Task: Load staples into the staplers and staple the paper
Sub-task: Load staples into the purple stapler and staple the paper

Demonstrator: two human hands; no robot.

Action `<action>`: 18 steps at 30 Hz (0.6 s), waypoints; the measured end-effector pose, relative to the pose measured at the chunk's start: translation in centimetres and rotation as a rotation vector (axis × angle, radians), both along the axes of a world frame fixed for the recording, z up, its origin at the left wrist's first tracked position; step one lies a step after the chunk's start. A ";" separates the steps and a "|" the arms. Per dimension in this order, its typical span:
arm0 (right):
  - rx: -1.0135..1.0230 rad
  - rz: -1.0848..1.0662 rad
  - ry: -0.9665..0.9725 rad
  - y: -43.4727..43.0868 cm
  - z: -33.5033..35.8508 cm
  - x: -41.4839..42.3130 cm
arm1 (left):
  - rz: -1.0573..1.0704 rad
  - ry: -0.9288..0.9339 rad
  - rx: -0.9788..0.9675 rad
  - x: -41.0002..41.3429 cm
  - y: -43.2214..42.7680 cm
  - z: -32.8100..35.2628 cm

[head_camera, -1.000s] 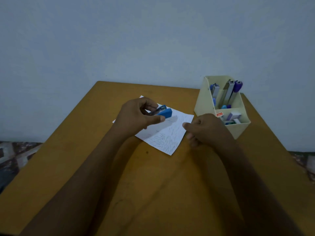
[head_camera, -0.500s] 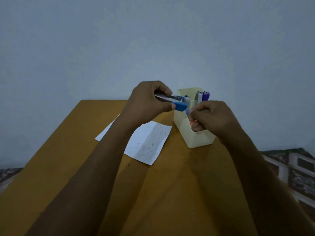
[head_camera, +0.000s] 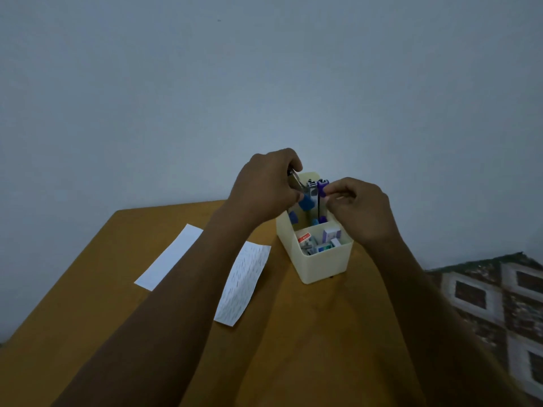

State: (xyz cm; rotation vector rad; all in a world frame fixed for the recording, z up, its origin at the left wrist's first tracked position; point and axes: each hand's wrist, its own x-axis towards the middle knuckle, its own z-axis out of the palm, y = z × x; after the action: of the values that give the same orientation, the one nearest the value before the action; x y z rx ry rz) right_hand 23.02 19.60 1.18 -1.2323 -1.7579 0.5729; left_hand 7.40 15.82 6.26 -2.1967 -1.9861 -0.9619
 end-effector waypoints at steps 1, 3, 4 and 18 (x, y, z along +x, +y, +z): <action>0.015 0.000 0.007 0.3 -0.2 0.0 | 0.007 0.025 -0.014 0.2 0.4 -0.2; 0.046 0.004 0.008 0.5 -0.4 -0.3 | 0.016 0.052 -0.016 0.3 0.9 -0.5; 0.054 0.008 0.016 0.6 -0.6 -0.3 | 0.017 0.061 -0.011 0.3 1.1 -0.6; 0.052 0.007 0.048 1.4 -1.9 -1.3 | 0.013 0.028 -0.031 0.2 3.0 -2.4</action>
State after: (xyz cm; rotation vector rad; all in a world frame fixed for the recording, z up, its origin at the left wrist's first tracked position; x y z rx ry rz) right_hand 21.70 20.99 -0.77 -1.1678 -1.7269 0.5526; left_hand 7.61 18.79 3.90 -2.1970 -2.0140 -0.8994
